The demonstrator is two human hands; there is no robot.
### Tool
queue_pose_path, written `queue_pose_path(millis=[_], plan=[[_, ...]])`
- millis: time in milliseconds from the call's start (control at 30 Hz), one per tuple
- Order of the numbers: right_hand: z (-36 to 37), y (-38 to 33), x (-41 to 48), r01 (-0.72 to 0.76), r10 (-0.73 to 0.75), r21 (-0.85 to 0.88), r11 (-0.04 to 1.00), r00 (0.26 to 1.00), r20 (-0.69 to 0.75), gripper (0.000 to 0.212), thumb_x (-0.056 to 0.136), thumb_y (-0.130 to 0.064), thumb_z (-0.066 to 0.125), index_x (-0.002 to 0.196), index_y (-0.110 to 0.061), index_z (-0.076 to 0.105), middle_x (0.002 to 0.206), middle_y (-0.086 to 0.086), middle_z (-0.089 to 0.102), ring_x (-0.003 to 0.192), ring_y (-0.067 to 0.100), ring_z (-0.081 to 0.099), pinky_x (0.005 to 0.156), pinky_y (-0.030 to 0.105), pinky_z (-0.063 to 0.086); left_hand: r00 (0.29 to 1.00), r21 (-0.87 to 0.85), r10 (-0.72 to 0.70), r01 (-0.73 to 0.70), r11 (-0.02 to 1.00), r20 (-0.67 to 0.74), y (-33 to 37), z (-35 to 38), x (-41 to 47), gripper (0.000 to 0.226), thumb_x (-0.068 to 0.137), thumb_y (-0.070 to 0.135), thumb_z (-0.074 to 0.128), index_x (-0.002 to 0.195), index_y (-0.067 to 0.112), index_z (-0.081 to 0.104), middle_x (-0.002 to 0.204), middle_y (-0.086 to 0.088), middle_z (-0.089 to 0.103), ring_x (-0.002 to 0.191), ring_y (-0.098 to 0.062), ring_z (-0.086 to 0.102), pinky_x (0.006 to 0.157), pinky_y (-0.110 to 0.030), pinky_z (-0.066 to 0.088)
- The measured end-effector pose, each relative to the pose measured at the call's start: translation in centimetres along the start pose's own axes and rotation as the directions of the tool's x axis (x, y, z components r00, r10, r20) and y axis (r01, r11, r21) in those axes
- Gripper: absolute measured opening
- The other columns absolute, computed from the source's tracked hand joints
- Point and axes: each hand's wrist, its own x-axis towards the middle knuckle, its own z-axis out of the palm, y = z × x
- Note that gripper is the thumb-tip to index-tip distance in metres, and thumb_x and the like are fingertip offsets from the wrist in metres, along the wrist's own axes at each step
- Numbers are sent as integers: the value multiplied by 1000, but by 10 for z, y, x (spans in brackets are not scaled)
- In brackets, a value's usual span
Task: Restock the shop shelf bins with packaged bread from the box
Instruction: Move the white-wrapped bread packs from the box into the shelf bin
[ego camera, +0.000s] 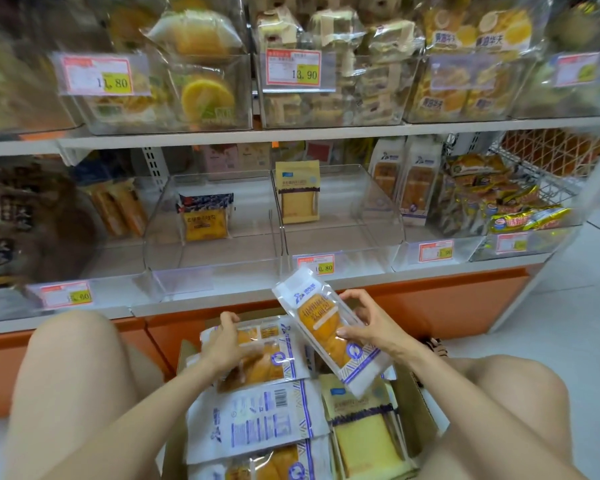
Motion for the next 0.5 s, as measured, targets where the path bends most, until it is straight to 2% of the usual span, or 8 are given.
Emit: queue_pose_path(millis=[67, 133, 233, 333, 400, 500], plan=[[0, 2, -2, 1, -1, -14, 1000, 1000, 4, 59, 72, -26, 79, 119, -32, 43, 119, 14, 55, 95, 29, 68, 79, 49, 57, 999, 292, -48, 41, 956, 17, -19, 11, -1, 90, 69, 59, 71, 135, 18, 26, 139, -8, 44, 129, -27, 37, 107, -46, 29], [1, 4, -3, 1, -1, -39, 999, 1000, 12, 55, 77, -21, 76, 119, -33, 42, 119, 14, 55, 95, 28, 67, 78, 45, 58, 998, 405, -32, 10, 914, 48, -24, 16, 0, 86, 69, 67, 64, 136, 24, 31, 140, 0, 45, 132, -24, 35, 111, -53, 20], [3, 4, -8, 2, -1, -86, 996, 1000, 14, 54, 79, -16, 73, 119, -33, 41, 117, 13, 54, 94, 26, 66, 75, 37, 59, 994, 465, 90, -110, 879, 66, -18, 19, 2, 69, 73, 66, 62, 127, 26, 44, 136, 3, 49, 128, -18, 40, 111, -56, 18], [1, 6, -13, -14, 12, -139, 990, 1000, -13, 52, 80, -14, 72, 117, -34, 42, 113, 9, 55, 94, 21, 65, 72, 30, 57, 978, 467, 196, -205, 860, 67, -5, 24, 3, 69, 73, 63, 64, 128, 26, 45, 136, 4, 48, 128, -17, 39, 110, -49, 21], [-4, 7, -16, -31, 21, -179, 983, 998, -61, 51, 80, -13, 72, 115, -35, 43, 110, 5, 55, 94, 17, 63, 72, 30, 58, 957, 510, 286, -266, 818, 41, 7, 27, 3, 68, 72, 63, 64, 127, 28, 47, 135, 7, 47, 128, -16, 37, 109, -44, 21], [-11, 10, -19, -61, 31, -223, 973, 991, -133, 48, 80, -12, 72, 114, -34, 45, 109, -1, 57, 95, 14, 62, 75, 36, 59, 927, 541, 373, -289, 790, -48, 16, 38, 4, 73, 72, 59, 66, 136, 33, 42, 143, 4, 36, 135, -19, 25, 114, -52, 3]])
